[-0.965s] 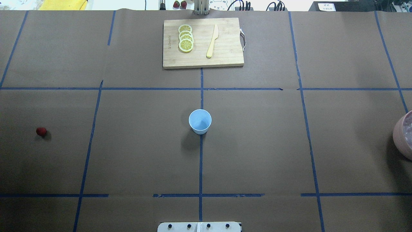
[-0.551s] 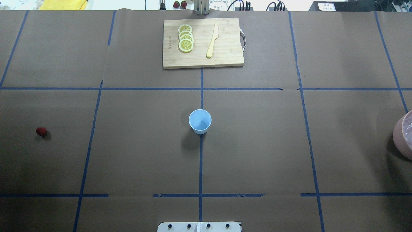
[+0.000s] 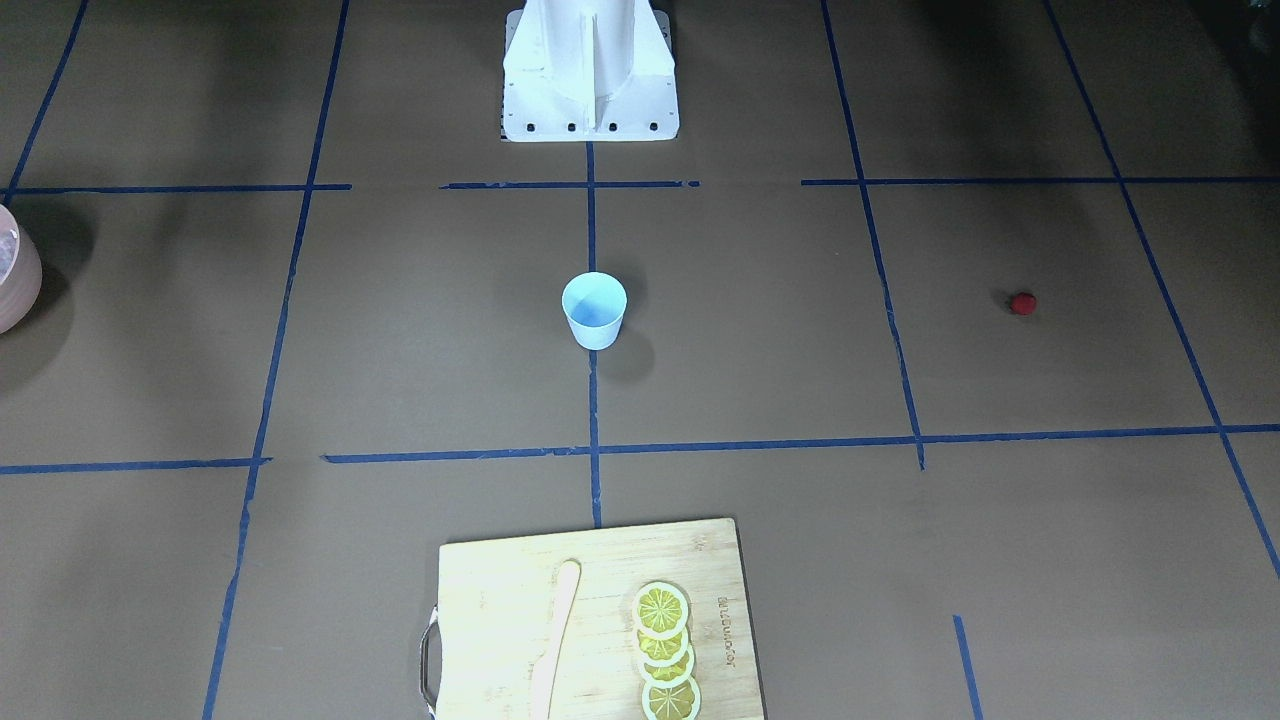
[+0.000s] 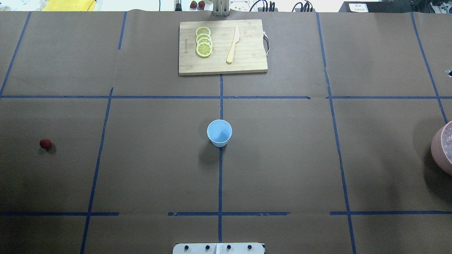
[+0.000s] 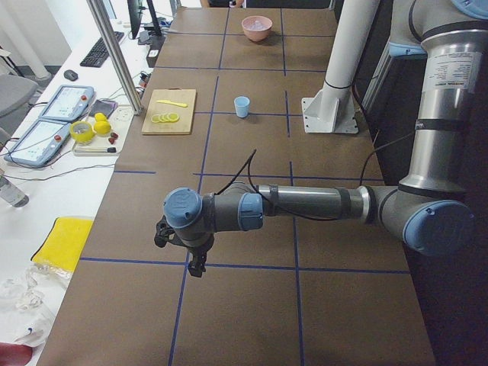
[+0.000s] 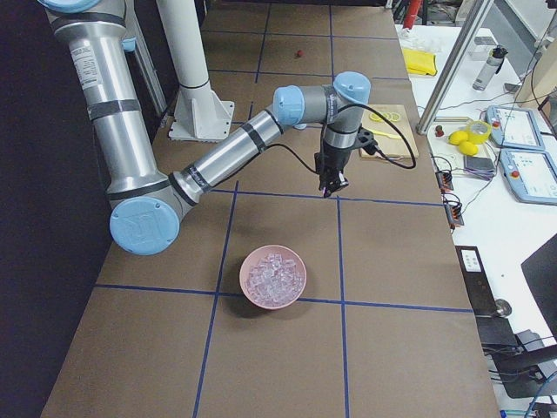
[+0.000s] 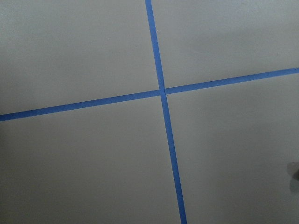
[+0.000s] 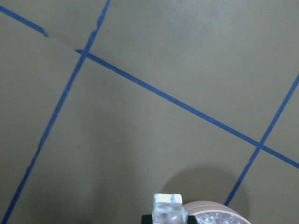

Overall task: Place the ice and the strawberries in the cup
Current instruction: 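Carry the held ice cube with the right gripper toward the blue cup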

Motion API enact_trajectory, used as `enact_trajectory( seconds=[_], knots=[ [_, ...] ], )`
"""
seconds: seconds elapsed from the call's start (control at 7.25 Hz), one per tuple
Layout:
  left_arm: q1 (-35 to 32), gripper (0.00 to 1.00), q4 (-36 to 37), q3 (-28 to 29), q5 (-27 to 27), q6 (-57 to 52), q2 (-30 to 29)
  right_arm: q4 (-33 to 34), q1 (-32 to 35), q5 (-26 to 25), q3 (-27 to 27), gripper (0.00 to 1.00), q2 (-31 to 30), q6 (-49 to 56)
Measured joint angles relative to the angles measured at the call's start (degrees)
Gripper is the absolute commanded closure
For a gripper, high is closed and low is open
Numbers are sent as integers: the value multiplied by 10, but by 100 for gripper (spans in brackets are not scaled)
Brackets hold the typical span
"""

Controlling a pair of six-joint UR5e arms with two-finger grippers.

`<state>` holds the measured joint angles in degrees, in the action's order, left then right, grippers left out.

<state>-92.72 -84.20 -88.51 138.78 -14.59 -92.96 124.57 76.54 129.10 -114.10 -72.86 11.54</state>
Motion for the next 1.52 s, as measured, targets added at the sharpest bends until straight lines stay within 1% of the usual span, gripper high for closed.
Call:
enact_trajectory(
  seconds=[0.14, 0.41, 0.55, 0.69, 0.83, 1.24, 1.52],
  knots=[
    [0, 0, 0, 0, 0, 0, 1, 11, -11, 18, 2, 100, 31, -44],
    [0, 0, 0, 2, 0, 0, 1, 14, -71, 32, 13, 100, 99, -169],
    [0, 0, 0, 4, 0, -1, 1, 1, -109, 33, 22, 100, 129, -238],
    [1, 0, -1, 6, 0, -1, 1, -29, -150, 28, 34, 100, 156, -312],
    [1, 0, -1, 8, 0, 0, 1, -52, -192, 14, 43, 100, 179, -377],
    [1, 0, -4, 16, 0, 0, 0, -101, -327, -69, 85, 100, 257, -556],
    [2, 0, -33, 38, 0, 9, 0, -126, -396, -127, 139, 100, 302, -610]
  ],
)
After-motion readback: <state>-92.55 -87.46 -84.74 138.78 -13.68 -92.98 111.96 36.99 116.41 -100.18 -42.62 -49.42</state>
